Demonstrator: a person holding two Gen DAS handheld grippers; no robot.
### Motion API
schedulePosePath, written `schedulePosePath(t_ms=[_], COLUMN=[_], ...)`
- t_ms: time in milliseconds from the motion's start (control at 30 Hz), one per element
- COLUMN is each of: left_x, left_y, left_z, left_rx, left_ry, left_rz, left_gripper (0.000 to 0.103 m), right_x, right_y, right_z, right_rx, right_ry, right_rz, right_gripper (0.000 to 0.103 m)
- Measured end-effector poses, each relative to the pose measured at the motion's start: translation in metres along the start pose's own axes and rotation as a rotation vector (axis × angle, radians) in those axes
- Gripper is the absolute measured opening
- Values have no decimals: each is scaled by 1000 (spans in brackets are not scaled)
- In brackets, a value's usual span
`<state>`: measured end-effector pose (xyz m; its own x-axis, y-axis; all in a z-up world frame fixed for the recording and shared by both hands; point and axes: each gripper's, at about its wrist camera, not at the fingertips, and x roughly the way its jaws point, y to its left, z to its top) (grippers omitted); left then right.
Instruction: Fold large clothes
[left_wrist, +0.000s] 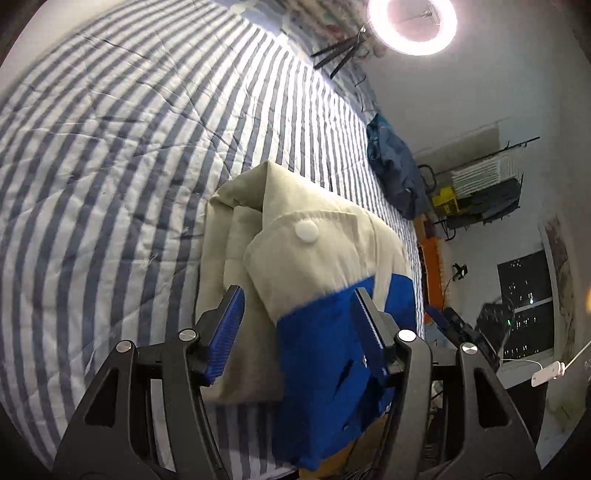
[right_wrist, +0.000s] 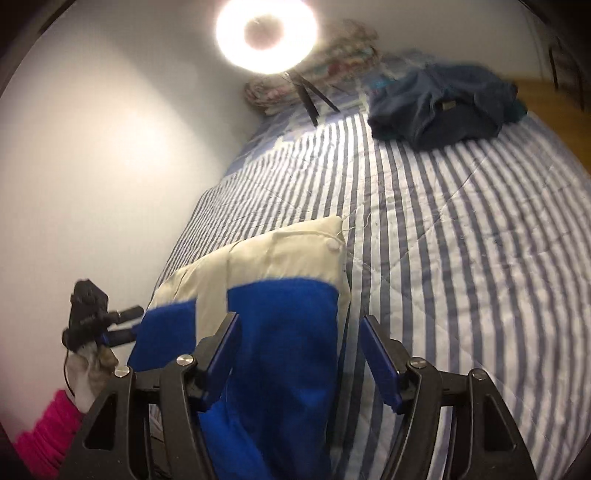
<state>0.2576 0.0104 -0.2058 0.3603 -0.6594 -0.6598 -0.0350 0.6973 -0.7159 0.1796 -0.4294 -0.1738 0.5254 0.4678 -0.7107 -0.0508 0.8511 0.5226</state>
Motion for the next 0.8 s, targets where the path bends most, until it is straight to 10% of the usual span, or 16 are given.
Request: schedulePosePath(t_ms=[100,167,333,567,800], left_x=[21,28,20,22,79], left_y=[-10,-19,-41,-35,10], left_z=[11,14,30,93,118], left_rx=[53,107,174,143,147], left_ry=[48,54,20,-61,-43], left_rz=[30,68,13,-32,117], left_gripper=[49,27,14,13,13], right_x=[29,47,61,51,119], right_y=[-14,-18,-10,10,-19], right_z=[12,15,23,51,62], right_rx=[44,55,47,20,42], right_ry=[49,93,125,56,93], right_rz=[16,25,90,165,6], right_gripper=[62,35,12,8,7])
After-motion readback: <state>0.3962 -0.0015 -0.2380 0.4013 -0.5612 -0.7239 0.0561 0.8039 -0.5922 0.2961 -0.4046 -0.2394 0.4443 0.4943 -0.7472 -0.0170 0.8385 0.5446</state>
